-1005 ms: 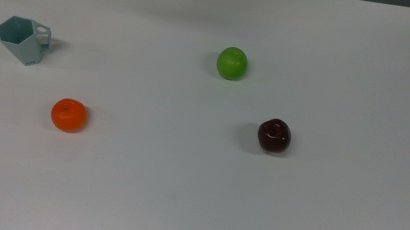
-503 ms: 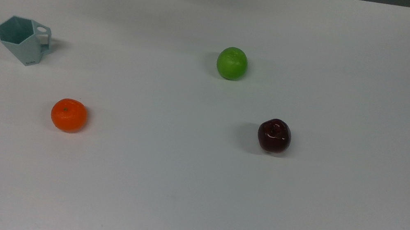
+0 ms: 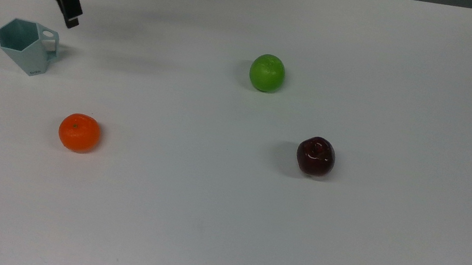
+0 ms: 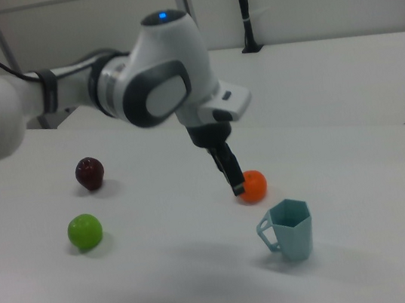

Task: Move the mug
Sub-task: 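Move the gripper down to the rim of the light-blue mug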

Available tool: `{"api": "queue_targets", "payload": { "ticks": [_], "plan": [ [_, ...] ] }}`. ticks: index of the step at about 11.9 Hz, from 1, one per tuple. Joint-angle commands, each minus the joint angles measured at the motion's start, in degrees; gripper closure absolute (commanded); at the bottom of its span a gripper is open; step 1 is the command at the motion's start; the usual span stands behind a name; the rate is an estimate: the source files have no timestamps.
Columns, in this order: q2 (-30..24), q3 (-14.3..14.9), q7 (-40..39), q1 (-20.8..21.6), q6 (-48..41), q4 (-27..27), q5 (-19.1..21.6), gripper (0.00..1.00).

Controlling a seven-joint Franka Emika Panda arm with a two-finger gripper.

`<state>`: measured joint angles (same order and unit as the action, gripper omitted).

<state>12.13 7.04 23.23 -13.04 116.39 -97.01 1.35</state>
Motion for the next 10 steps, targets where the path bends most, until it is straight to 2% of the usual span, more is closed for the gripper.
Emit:
{"api": "queue_targets", "payload": {
  "ticks": [1,3,4,5,7,10],
  "plan": [
    [0.18,1.14,1.99,0.2,12.33,-8.27,-0.73,0.04],
    [0.18,1.14,1.99,0.38,15.26,-11.61,-2.22,0.04],
    [0.27,1.14,1.99,0.21,16.22,-12.76,-2.92,0.08],
    [0.44,1.14,2.52,-0.14,19.02,-14.6,-3.45,0.13],
    [0.44,1.14,6.46,-0.24,26.05,-18.29,-5.38,0.13],
    [1.14,1.22,10.51,-0.24,26.69,-18.22,-10.3,0.13]
  ]
}}
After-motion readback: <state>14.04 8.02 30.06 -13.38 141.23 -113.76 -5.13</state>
